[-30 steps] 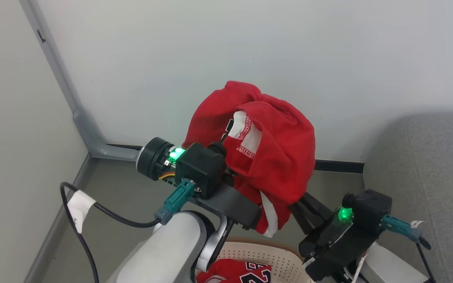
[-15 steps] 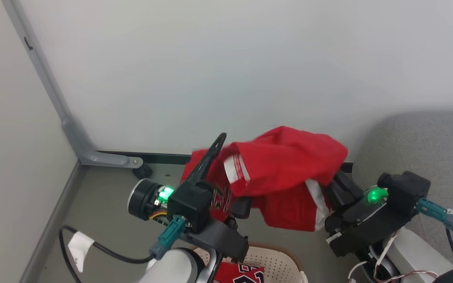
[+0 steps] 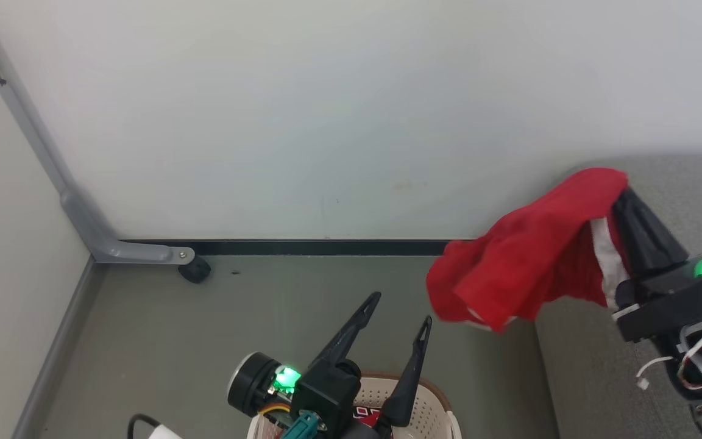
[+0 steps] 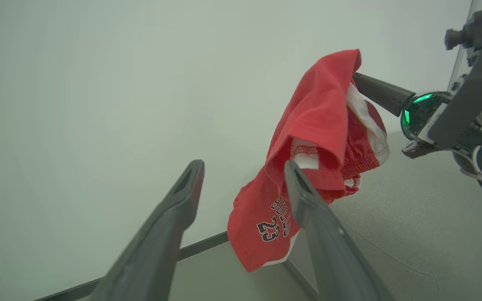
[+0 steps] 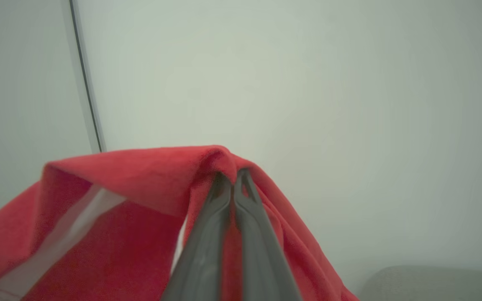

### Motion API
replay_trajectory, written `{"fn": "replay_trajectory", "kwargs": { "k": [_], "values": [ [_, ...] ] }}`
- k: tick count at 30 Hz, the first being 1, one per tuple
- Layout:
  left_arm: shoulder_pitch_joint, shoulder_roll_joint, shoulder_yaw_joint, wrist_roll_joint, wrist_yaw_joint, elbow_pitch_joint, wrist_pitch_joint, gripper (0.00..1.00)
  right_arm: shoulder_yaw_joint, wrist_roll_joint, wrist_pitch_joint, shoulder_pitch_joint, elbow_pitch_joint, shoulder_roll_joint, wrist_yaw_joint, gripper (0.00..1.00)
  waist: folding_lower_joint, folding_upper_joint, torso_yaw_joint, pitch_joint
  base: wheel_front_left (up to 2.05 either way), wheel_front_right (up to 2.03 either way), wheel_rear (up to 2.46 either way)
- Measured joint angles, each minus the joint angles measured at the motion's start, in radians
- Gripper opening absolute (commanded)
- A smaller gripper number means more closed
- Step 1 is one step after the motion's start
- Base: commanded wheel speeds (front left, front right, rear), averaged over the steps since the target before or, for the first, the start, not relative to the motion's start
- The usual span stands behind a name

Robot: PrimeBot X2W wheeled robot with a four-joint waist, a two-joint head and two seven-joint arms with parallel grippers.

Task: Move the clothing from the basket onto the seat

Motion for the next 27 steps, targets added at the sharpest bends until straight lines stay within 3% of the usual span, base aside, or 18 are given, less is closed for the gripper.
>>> {"fn": "replay_trajectory", "kwargs": {
  "k": [12,27],
  "values": [
    [0.039,0.006,-0.114,0.05,0.0,-0.003,0.026,1.0,-0.189,0.024,0.0,-0.082,0.146,-0.166,0.0,0.0,0.0001,0.0,-0.068,0.073,0.0,0.0,0.0],
    [-0.045,0.007,-0.195,0.089,0.0,-0.026,0.016,1.0,-0.282,0.114,0.0,-0.228,0.33,-0.31,0.004,0.0,0.0003,0.0,-0.097,0.248,0.0,0.0,0.0]
  ]
}}
